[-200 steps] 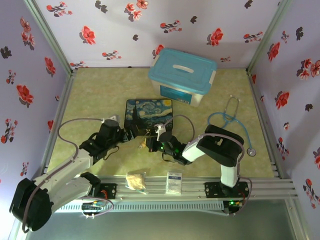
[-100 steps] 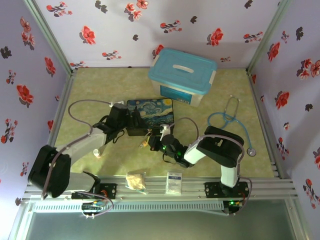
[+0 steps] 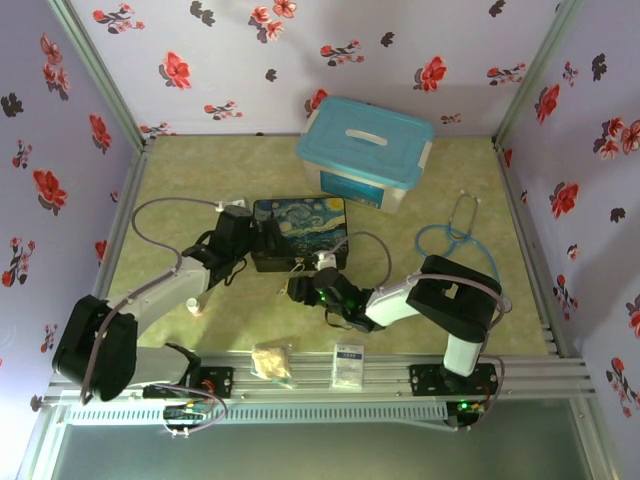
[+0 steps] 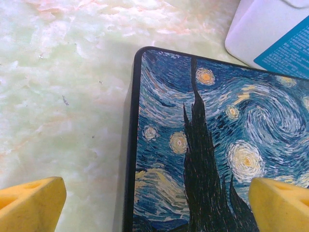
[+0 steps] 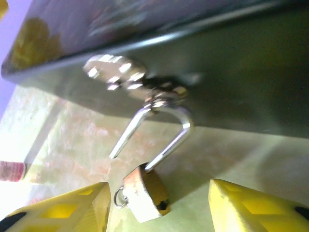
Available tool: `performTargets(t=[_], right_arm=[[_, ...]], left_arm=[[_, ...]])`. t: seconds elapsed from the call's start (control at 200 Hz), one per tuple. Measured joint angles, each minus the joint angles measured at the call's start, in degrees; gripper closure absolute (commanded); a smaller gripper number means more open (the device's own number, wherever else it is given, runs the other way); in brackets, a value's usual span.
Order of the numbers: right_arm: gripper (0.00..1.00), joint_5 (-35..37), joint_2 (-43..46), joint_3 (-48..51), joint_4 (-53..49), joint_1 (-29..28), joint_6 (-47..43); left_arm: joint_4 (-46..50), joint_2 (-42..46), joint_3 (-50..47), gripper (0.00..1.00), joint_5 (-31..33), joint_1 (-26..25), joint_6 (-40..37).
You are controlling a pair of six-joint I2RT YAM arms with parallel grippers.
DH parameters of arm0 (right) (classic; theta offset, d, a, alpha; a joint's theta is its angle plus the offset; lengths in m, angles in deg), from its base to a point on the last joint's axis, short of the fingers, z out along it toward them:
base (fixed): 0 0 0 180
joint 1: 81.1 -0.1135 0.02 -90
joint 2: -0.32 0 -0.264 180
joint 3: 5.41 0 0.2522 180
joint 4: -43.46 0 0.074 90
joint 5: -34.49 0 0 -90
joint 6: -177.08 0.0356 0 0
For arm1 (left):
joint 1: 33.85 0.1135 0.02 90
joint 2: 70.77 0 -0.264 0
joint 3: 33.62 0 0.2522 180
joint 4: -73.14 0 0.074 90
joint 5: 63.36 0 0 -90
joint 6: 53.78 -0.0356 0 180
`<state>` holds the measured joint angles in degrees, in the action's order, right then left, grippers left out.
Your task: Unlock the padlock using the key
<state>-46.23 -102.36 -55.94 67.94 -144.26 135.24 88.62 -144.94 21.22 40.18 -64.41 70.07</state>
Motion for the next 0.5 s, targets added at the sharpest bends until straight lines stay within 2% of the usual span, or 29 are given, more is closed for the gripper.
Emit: performTargets(t=[0.145, 0.31, 0.5], right_arm=[[0.44, 1.8, -1.5, -5.9, -9.3, -2.5, -0.6], [0.44, 4.5, -1.9, -8.8, -15.8, -2.7, 0.0], [0.5, 6.2, -4.0, -13.5, -22.0, -2.9, 0.0]], left_arm=[[0.0, 0.4, -0.8, 0.02, 0.0, 0.4, 0.0], [0.2, 1.3, -2.2, 0.02, -0.1, 0.5, 0.0], [0.2, 3.5, -2.8, 0.02, -0.2, 0.6, 0.0]])
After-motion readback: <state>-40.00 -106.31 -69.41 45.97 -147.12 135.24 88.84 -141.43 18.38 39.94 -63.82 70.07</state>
